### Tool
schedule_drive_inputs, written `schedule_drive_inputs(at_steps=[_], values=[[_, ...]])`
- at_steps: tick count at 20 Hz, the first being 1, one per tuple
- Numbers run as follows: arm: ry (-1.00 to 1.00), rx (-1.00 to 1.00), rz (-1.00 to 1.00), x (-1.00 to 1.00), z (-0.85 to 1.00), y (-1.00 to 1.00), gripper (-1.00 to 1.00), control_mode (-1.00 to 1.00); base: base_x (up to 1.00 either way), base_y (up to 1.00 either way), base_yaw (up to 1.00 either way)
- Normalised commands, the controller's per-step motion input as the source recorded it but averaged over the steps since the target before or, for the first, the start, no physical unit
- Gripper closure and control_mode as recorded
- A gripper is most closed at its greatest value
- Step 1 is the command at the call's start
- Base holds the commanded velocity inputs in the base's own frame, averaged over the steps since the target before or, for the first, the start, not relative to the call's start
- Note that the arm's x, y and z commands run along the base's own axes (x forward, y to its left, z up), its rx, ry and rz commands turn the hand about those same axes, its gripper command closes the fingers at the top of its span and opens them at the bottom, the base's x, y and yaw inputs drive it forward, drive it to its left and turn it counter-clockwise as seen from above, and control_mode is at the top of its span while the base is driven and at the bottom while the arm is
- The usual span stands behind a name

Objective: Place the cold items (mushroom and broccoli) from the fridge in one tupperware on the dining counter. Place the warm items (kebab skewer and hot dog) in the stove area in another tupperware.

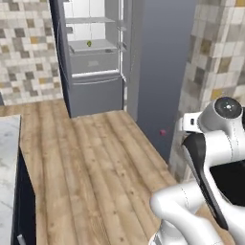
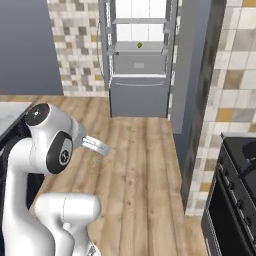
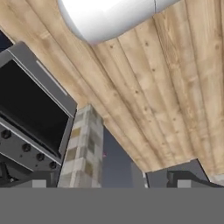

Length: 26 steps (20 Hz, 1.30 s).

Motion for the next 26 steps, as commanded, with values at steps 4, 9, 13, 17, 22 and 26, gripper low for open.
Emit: schedule_drive_inputs(at_steps=[4, 9, 13, 17, 22, 26], values=[[0.00, 0.00, 0.00, 0.00, 0.00, 0.00, -1.00, 1.00, 1.00, -0.13, 0.01], [0.00, 0.00, 0.00, 0.00, 0.00, 0.00, -1.00, 1.00, 1.00, -0.05, 0.00], [0.00, 0.00, 0.00, 0.00, 0.00, 0.00, -1.00, 1.00, 1.00, -0.13, 0.00], [0.00, 0.00, 0.00, 0.00, 0.00, 0.00, -1.00, 1.00, 1.00, -0.12, 0.00], [0.00, 0.00, 0.00, 0.00, 0.00, 0.00, -1.00, 1.00, 1.00, -0.12, -0.07], [0.00, 0.00, 0.00, 0.00, 0.00, 0.00, -1.00, 1.00, 1.00, -0.27, -0.12]])
